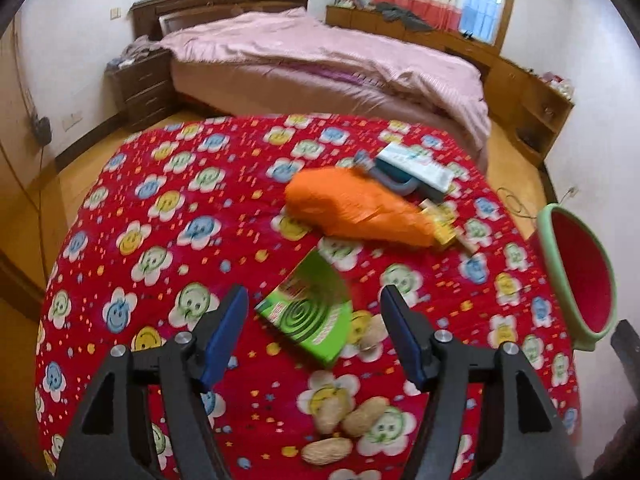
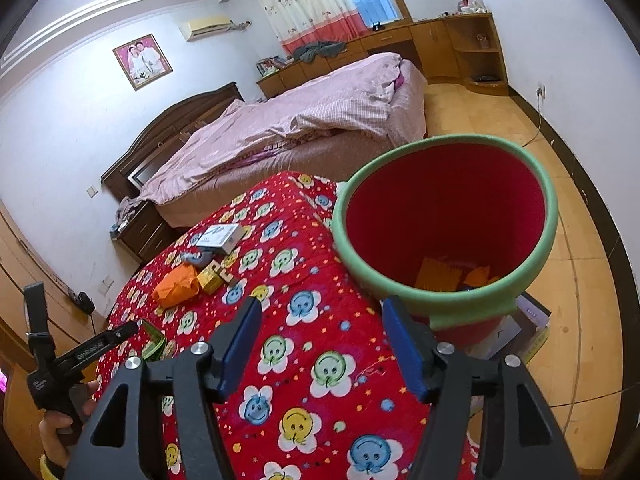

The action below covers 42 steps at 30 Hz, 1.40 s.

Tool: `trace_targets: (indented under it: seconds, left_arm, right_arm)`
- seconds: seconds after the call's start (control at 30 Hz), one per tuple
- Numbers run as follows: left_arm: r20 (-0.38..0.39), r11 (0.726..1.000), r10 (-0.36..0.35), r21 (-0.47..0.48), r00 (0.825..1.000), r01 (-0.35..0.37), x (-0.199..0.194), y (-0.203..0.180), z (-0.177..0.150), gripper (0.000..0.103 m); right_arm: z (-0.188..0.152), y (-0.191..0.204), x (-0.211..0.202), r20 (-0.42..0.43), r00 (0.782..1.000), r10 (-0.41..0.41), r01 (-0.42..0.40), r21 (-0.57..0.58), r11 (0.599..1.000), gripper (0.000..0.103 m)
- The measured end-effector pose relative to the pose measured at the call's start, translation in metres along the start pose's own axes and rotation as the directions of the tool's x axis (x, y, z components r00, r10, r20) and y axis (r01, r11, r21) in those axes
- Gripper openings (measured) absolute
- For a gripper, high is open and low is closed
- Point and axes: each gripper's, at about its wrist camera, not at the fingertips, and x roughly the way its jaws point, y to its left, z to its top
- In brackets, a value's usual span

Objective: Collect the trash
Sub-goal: 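Grasp the green mosquito-coil box with the left tool while the right tool reaches for the wooden block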

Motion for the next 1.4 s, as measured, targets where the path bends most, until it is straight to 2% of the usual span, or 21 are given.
trace_targets:
  seconds: [0.33,0.5,0.9,1.07,1.4]
  left_arm:
    - [-0.07,0.999,0.032,0.014,0.997,-0.031,0.033,0.005,-0.008,0.068]
    - [-0.094,1.0,0.017,-0.005,0.995,-0.018,0.046,0.009,-0.009,0.068]
    - [-0.055,0.998,0.015,0.058,0.998,-0.011,0.049,0.005,-0.009,0.069]
    - [-0.053,0.999,-0.01,0.043,0.999,0.012,0.045,0.014,-0.004,0.068]
    - [0.01,1.0,0.019,-0.015,1.0,-0.019,0.044,0.049,0.031,0.068]
  right_arm:
    - [-0.007,0.004,0.006,-0.029,1.0,-0.006,0.006,-0.006,1.0,0.071]
    - [-0.01,0.006,0.012,-0.049,0.999,-0.01,0.009,-0.008,1.0,0.071]
    - [-0.014,0.026,0.03,-0.098,0.995,-0.002,-0.002,-0.046,0.999,0.071]
    - [-0.012,0.04,0.042,-0.121,0.993,0.009,-0.018,-0.072,0.997,0.071]
    - [-0.009,0.086,0.078,-0.175,0.984,0.039,-0.068,-0.162,0.984,0.071]
